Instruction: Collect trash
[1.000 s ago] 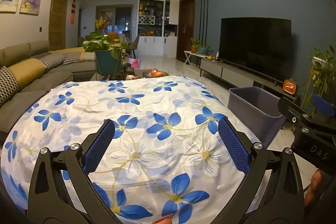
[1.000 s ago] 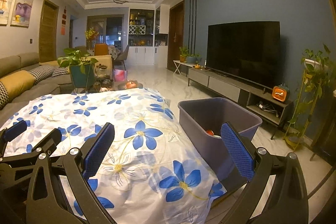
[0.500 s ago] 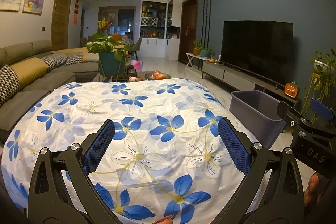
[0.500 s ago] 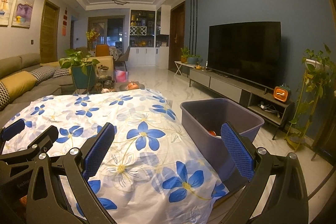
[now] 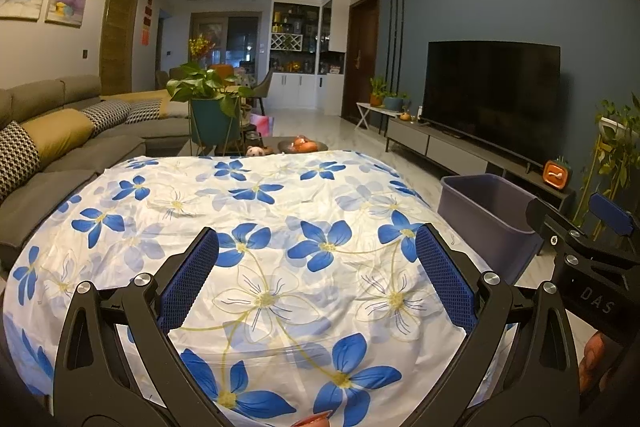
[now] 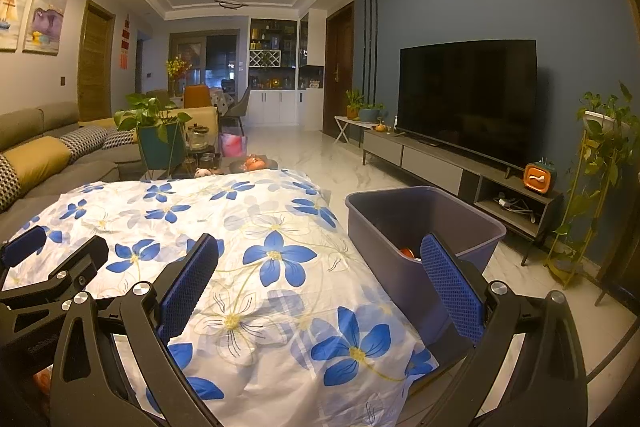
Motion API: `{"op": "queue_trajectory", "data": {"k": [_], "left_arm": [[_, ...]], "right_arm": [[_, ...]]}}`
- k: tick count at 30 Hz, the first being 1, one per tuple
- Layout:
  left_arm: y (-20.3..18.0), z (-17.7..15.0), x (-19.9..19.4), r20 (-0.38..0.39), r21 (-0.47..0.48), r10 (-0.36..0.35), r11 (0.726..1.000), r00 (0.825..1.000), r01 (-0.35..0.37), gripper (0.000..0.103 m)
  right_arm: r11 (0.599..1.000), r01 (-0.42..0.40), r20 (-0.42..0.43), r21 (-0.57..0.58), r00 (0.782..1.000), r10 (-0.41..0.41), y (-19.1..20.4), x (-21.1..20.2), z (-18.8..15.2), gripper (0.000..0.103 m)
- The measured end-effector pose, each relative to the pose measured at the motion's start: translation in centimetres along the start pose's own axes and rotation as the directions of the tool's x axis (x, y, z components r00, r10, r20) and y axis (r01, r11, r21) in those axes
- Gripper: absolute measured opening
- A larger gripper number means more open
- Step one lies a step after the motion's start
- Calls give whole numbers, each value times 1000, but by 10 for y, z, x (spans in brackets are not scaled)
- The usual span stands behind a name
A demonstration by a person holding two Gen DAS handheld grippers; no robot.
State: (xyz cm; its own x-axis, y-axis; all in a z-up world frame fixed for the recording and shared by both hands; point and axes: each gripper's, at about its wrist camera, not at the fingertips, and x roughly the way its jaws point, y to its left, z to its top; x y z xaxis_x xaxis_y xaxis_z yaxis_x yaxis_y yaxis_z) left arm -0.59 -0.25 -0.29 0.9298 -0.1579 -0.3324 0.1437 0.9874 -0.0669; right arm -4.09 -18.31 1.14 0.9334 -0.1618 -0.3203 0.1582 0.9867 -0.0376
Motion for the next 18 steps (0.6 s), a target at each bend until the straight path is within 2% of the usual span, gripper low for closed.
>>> {"op": "queue_trajectory", "data": {"k": [18], "left_arm": [[1, 0, -1, 1, -1, -1, 1000, 1000, 1, 97]], "right_arm": [[1000, 0, 0, 1, 1000, 0, 0, 0, 0, 97]]}}
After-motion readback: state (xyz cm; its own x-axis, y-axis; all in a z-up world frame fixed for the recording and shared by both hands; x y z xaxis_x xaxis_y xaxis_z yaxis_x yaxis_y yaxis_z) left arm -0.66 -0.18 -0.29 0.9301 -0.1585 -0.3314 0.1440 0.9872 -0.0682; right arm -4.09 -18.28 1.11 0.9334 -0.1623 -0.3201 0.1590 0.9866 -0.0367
